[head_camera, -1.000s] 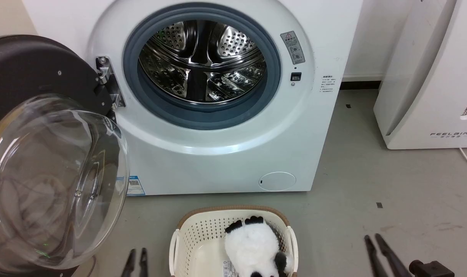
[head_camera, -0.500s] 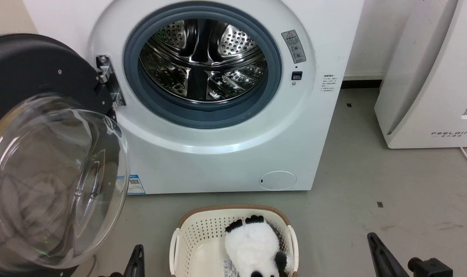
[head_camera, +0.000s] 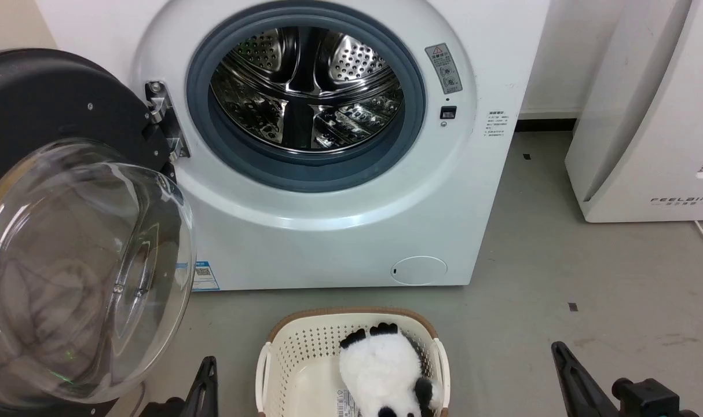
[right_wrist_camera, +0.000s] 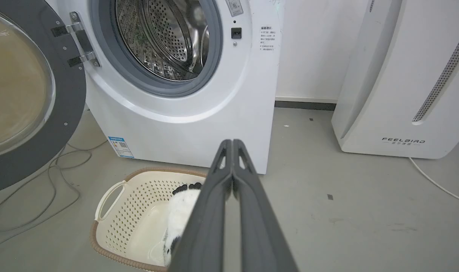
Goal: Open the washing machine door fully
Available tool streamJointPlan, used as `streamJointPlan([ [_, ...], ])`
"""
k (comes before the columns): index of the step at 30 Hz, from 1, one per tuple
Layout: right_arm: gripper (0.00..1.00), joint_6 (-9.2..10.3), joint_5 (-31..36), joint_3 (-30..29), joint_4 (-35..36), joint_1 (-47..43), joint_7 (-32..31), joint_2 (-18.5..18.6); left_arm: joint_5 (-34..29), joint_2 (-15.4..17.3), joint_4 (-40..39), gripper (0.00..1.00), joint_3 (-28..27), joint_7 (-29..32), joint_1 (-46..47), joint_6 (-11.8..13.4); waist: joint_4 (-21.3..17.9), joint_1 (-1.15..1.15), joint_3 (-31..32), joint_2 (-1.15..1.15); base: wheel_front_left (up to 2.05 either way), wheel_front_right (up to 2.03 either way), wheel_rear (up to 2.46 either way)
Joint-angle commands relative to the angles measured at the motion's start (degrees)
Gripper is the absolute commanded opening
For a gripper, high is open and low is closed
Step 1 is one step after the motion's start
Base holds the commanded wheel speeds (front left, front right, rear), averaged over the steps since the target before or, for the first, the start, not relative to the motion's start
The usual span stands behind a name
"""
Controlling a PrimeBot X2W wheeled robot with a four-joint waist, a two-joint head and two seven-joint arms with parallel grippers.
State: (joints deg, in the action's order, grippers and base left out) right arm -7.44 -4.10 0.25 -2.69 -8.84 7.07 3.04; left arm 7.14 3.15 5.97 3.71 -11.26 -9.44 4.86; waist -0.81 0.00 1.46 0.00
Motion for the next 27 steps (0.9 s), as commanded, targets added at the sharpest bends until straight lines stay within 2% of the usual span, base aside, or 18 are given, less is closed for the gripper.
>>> streamJointPlan([
  [1, 0.00, -0.01, 0.51, -0.09, 0.41, 0.96, -0.31, -0.04, -0.41, 0.06, -0.34, 0.00, -0.26, 0.41, 0.98, -0.21, 0.02, 0.00, -0.02, 0.00, 0.00, 0.00, 0.00],
  [27, 0.00, -0.02, 1.48, -0.13, 1.03, 3.09, -2.14, -0.07, -2.23, -0.03, -1.86, 0.00, -1.19, 3.34, 3.27, -1.47, 0.23, 0.00, -0.41, 0.00, 0.00, 0.00, 0.00],
])
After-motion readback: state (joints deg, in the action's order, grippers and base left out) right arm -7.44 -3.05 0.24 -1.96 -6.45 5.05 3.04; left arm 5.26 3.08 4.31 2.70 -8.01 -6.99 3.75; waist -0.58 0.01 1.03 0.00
